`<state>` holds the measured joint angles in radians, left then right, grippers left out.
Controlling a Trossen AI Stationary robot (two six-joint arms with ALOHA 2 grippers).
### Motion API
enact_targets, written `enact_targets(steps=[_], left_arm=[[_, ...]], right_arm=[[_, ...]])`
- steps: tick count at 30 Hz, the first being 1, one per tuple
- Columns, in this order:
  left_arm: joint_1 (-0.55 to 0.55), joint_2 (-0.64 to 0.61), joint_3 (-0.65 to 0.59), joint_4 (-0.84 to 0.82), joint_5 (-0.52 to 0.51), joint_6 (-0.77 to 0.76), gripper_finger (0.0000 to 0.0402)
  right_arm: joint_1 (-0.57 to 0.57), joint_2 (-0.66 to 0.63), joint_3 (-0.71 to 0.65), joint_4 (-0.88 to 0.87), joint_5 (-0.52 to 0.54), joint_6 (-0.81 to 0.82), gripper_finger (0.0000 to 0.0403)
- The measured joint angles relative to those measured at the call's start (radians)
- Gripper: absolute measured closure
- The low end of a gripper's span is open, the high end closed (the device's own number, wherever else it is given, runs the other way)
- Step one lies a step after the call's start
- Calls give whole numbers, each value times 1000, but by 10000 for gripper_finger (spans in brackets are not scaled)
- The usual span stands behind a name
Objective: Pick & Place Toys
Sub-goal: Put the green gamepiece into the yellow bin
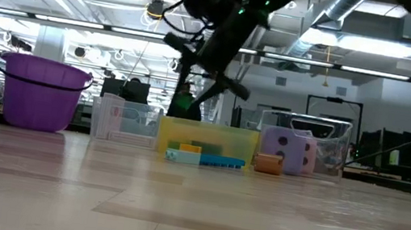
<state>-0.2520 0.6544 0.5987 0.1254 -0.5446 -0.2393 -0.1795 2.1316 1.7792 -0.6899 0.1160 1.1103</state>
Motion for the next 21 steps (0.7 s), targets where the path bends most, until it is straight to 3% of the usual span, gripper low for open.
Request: enact_targets(steps=[21], left_arm=[[0, -5, 0, -33, 0, -13, 97]], right_arm=[[-46, 33, 1, 10, -11, -57, 254]])
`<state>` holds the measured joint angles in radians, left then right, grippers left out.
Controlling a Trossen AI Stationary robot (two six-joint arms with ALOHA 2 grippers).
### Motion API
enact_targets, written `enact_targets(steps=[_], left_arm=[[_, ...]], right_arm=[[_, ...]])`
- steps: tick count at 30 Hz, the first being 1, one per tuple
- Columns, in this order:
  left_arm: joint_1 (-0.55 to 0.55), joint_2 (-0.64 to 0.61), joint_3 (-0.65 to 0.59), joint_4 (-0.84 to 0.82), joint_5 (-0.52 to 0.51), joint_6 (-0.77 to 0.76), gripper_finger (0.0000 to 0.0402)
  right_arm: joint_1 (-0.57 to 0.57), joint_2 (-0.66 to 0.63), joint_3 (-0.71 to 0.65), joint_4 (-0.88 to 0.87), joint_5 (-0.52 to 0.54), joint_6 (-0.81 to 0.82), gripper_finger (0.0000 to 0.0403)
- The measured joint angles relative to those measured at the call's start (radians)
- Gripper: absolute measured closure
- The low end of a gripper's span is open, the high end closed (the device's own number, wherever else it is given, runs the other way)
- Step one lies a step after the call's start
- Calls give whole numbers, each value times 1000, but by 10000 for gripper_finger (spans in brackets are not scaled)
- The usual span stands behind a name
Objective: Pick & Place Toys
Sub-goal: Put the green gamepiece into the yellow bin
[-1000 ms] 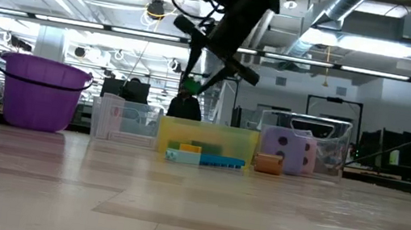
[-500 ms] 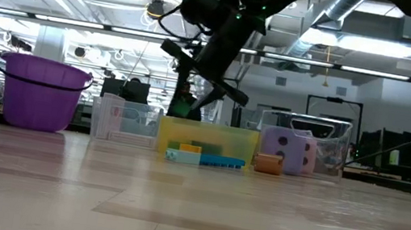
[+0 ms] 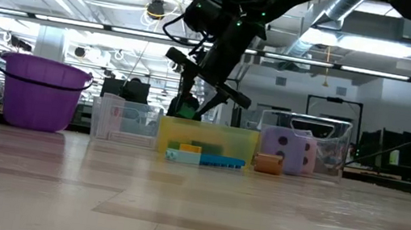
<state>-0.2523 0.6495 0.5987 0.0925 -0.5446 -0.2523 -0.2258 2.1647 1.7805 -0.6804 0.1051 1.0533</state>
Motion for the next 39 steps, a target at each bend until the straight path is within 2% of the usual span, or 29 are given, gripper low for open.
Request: enact_targets(steps=[9, 22, 26, 39], left_arm=[[0, 0, 0, 0, 0, 0, 97], [0, 0, 0, 0, 0, 0, 97], [0, 0, 0, 0, 0, 0, 97], [0, 0, 0, 0, 0, 4, 97]], right_arm=[[-8, 0, 0, -1, 21, -45, 254], [-27, 0, 0, 25, -14, -102, 254], [-31, 0, 0, 17, 16, -112, 254], [-39, 0, -5, 10, -25, -172, 254]])
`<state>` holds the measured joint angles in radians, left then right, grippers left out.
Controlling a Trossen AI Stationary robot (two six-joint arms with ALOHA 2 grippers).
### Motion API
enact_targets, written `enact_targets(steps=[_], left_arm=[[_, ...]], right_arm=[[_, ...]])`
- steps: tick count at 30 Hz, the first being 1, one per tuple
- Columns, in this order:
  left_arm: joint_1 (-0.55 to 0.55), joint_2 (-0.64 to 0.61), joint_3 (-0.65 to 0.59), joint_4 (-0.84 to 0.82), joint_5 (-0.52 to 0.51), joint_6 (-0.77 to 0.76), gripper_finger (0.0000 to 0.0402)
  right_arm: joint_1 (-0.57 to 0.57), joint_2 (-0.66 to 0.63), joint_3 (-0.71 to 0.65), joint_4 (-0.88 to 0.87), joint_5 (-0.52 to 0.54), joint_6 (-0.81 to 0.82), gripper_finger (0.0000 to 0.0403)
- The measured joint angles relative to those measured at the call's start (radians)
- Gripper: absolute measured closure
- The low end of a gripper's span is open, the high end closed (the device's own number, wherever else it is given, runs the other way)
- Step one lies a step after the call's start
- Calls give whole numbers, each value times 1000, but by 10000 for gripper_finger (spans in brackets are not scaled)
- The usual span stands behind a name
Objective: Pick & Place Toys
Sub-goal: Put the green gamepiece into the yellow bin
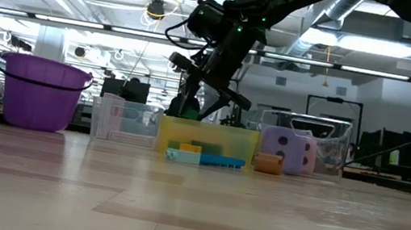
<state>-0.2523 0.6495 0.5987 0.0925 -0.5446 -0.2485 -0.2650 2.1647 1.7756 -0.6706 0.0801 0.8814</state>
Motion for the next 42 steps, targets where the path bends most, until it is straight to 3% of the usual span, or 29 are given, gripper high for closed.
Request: enact_targets(steps=[9, 20, 24, 29, 42], left_arm=[[0, 0, 0, 0, 0, 0, 97], [0, 0, 0, 0, 0, 0, 97], [0, 0, 0, 0, 0, 0, 97], [0, 0, 0, 1, 0, -3, 97], [0, 0, 0, -3, 0, -3, 97]], right_arm=[[-10, 0, 0, -12, -4, -69, 254], [-8, 22, 2, -13, -16, -31, 254], [-9, 64, 4, -14, -69, -4, 254], [-6, 65, 15, -13, -31, 9, 254], [5, 66, 15, 17, -53, 3, 250]])
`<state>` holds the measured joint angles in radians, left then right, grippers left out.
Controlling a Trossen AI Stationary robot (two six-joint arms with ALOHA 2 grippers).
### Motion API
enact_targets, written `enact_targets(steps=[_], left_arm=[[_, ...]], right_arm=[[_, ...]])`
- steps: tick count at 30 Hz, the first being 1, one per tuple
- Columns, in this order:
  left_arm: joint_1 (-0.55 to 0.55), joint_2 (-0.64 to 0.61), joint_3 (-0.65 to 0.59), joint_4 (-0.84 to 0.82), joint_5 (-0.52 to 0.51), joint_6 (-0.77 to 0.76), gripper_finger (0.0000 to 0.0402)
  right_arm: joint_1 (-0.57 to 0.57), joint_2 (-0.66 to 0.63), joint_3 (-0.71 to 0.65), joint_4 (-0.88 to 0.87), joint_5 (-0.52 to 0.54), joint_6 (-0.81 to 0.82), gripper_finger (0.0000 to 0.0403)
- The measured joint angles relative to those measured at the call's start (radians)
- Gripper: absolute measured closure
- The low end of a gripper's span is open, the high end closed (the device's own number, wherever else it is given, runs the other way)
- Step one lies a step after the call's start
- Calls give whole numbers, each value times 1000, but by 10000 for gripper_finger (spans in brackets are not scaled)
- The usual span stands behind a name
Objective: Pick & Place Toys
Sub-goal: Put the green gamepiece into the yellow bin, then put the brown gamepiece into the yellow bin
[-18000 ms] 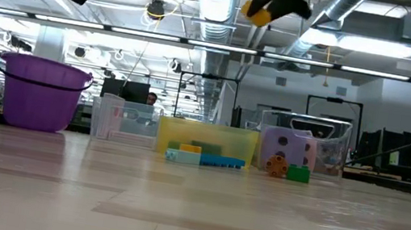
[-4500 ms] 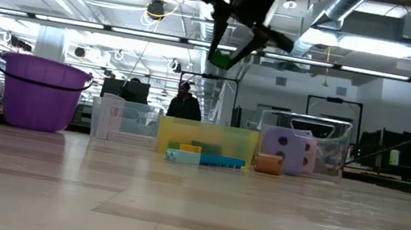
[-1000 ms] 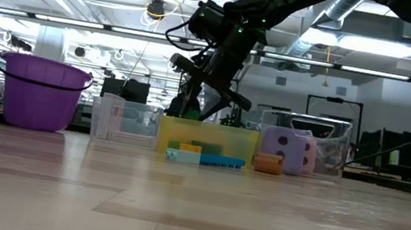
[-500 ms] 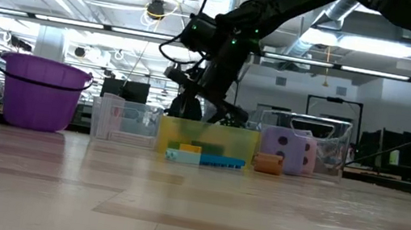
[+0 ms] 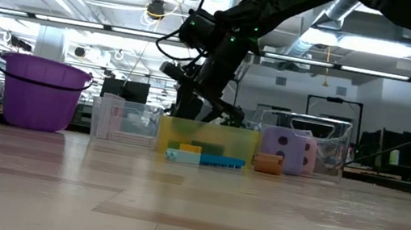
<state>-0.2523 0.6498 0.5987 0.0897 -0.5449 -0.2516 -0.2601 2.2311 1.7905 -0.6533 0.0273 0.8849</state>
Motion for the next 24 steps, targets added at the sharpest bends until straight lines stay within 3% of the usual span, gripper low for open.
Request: enact_targets(steps=[24], left_arm=[[0, 0, 0, 0, 0, 0, 97]], right_arm=[[-2, -1, 0, 23, 3, 7, 184]])
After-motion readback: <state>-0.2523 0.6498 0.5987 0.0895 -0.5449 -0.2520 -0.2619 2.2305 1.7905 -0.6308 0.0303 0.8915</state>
